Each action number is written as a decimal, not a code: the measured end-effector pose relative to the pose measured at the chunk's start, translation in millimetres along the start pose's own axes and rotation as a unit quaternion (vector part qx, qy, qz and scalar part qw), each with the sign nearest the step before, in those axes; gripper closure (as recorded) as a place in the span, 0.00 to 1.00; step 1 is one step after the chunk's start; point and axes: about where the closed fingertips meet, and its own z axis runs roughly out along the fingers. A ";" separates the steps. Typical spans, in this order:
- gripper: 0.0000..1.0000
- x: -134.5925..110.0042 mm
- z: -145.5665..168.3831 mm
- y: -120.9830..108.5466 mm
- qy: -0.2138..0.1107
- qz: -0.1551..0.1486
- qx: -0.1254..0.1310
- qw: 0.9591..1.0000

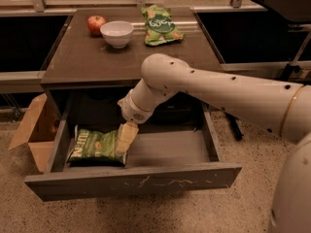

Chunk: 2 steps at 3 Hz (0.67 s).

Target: Pick green jalapeno chip bag from top drawer and place on counter

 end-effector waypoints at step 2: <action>0.00 3.1 75.9 -15.6 0.007 0.020 -0.004 1.000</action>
Offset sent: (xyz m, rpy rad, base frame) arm 0.0270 0.0656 -0.0961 -0.0273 0.0386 -0.0344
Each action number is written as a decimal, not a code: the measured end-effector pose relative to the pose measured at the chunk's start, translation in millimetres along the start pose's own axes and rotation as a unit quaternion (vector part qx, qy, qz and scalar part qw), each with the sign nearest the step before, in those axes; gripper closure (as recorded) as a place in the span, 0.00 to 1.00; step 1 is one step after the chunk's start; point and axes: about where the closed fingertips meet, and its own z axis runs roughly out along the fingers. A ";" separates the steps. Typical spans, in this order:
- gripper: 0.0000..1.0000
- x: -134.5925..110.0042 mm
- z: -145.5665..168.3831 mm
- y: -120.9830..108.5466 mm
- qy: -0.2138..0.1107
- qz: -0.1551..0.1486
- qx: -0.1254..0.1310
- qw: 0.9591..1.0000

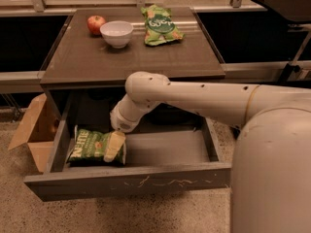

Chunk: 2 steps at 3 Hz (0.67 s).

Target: Pick green jalapeno chip bag from top drawer and place on counter

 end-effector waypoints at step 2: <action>0.17 1.9 49.1 5.9 0.018 0.004 -0.018 1.000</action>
Offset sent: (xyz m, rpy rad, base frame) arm -0.0074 0.0376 -0.0588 -0.0463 0.0468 0.0152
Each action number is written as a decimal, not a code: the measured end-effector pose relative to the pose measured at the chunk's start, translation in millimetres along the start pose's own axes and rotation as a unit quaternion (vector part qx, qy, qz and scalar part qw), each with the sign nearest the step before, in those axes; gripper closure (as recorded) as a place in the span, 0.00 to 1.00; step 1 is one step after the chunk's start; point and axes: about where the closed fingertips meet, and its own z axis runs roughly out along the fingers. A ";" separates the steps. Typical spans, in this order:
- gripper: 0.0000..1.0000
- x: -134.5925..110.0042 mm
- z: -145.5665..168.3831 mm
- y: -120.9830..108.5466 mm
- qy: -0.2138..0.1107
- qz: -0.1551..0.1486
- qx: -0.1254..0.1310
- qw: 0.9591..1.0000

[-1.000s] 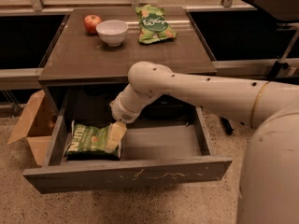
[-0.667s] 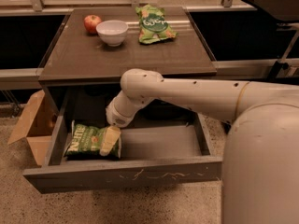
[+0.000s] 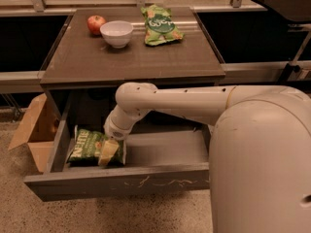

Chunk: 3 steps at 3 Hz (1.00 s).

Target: Pick green jalapeno chip bag from top drawer and place on counter

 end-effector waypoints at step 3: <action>0.87 3.4 -61.9 1.2 -0.071 0.012 0.066 0.995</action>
Offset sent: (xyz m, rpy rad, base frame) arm 0.0086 -0.0355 0.0332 0.0942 -0.0706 -0.1025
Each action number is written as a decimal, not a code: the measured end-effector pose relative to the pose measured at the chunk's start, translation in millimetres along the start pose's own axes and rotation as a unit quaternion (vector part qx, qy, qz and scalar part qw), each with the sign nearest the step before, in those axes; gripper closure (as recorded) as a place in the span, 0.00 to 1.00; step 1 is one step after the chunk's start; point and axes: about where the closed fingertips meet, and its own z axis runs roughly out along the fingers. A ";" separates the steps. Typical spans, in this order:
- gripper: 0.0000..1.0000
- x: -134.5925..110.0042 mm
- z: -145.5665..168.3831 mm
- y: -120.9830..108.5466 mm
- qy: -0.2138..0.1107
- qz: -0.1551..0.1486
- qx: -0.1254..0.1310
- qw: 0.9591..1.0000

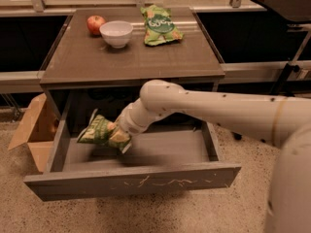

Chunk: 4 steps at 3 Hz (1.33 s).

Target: Pick green jalapeno chip bag from top drawer and place on counter

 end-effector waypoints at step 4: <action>1.00 -3.2 -207.7 -9.5 -0.112 -0.047 0.125 0.985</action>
Offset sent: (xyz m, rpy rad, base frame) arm -0.0178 -0.1534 0.1923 0.2313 -0.3425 -0.1184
